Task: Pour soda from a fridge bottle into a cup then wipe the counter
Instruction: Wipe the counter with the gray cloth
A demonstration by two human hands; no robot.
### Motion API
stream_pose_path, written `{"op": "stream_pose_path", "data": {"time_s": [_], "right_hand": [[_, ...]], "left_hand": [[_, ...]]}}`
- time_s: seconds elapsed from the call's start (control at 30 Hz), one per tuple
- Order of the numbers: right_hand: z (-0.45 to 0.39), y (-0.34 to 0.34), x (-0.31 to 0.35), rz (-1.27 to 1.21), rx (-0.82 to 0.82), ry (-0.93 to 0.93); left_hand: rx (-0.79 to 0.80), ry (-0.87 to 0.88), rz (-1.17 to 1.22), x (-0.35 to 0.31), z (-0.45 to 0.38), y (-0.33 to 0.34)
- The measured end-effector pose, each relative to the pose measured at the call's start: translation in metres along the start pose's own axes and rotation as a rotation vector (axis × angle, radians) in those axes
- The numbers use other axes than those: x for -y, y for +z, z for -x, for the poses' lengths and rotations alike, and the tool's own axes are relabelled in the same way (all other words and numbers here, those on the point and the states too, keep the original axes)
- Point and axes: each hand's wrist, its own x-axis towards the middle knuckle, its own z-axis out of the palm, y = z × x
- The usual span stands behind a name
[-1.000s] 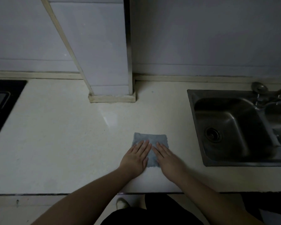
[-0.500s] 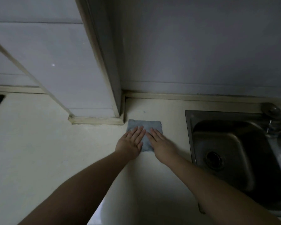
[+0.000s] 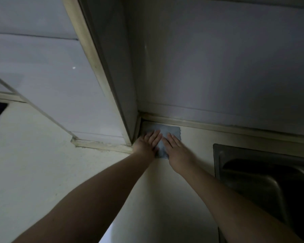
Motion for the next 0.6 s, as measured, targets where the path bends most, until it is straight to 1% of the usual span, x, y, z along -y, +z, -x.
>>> {"op": "stream_pose_path", "data": {"time_s": [0.2,0.3,0.4,0.5,0.6], "right_hand": [[-0.017,-0.003,-0.007,-0.025,-0.028,-0.019],[-0.018,-0.003,-0.006,-0.051,-0.054,-0.01],[-0.019,-0.006,-0.007,-0.054,-0.031,0.003],[-0.021,-0.01,-0.006,-0.063,0.032,0.006],[-0.013,-0.01,-0.004,-0.119,-0.013,0.017]], "left_hand": [[0.054,0.014,-0.034,0.007,-0.017,-0.015],[0.085,0.031,0.015,0.01,-0.021,-0.02],[0.105,0.03,0.08,0.011,-0.019,-0.024],[0.127,0.064,0.217,0.014,-0.017,-0.03],[0.002,0.087,0.43,0.021,-0.012,-0.032]]}}
